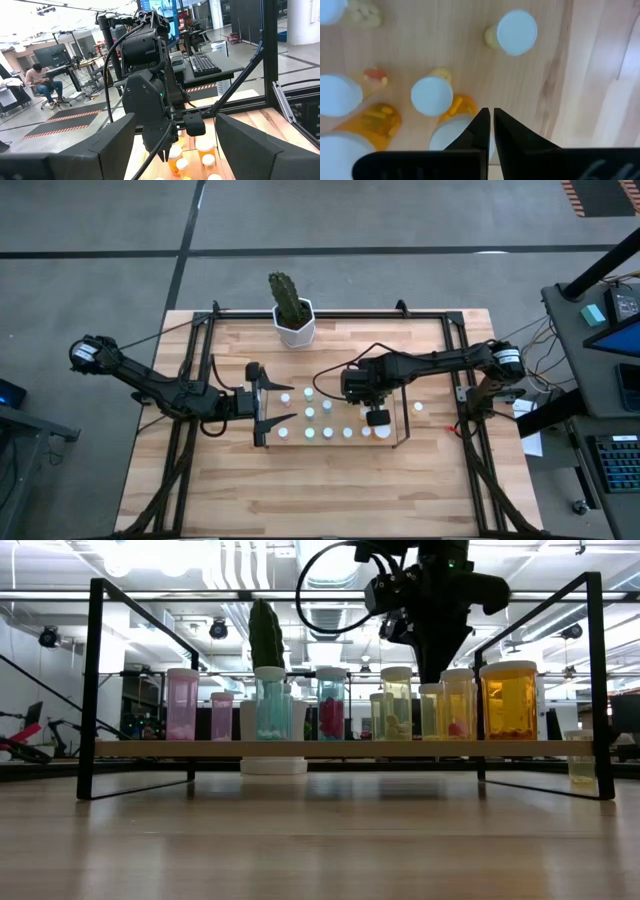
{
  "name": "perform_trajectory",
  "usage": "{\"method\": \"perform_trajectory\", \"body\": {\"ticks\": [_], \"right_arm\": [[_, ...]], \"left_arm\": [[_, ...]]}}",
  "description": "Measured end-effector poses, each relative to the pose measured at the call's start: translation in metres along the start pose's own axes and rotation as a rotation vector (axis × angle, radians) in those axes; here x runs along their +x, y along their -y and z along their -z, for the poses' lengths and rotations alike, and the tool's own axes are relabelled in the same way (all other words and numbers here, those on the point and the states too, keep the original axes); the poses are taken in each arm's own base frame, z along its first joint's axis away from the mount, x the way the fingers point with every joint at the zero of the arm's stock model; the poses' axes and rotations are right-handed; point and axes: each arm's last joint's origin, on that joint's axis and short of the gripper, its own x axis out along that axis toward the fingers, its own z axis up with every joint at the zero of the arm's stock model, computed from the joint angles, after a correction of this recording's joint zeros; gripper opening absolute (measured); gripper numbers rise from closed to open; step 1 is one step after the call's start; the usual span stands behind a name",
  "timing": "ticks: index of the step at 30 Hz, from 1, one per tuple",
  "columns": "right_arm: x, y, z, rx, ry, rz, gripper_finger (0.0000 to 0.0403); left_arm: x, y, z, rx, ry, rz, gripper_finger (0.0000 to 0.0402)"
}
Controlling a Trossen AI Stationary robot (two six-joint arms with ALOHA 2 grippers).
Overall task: Pick and place medicine bottles onto shelf by color
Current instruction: Put the orange pill bottle on the shelf aligned with the other orange pill bottle, then put the yellow pill bottle on the shelf aligned with the other yellow pill bottles
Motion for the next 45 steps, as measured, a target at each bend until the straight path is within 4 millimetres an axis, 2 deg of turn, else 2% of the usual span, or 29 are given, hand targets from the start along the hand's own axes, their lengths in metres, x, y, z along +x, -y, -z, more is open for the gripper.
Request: {"method": "perform_trajectory", "body": {"ticks": [27,30,35,41,45], "right_arm": [[-0.003,-0.002,0.006,0.02,-0.048,-0.025,0.0013],[-0.016,-0.002,0.005,0.035,0.002,-0.014,0.0013],[-0.051,-0.011,0.008,0.073,0.12,0.029,0.0013],[-0.098,-0.05,0.03,0.122,0.349,0.018,0.0013],[-0.117,-0.083,0.049,0.14,0.446,0.033,0.0013]], "left_arm": [[0.0,0.0,0.0,0.0,0.0,0.0,0.0259],[0.0,0.0,0.0,0.0,0.0,0.0,0.0259],[0.0,0.0,0.0,-0.022,0.0,0.001,0.0259],[-0.001,0.007,0.0,-0.028,0.005,0.034,0.0259],[-0.001,0.015,0.0,-0.06,0.018,0.061,0.0259]]}}
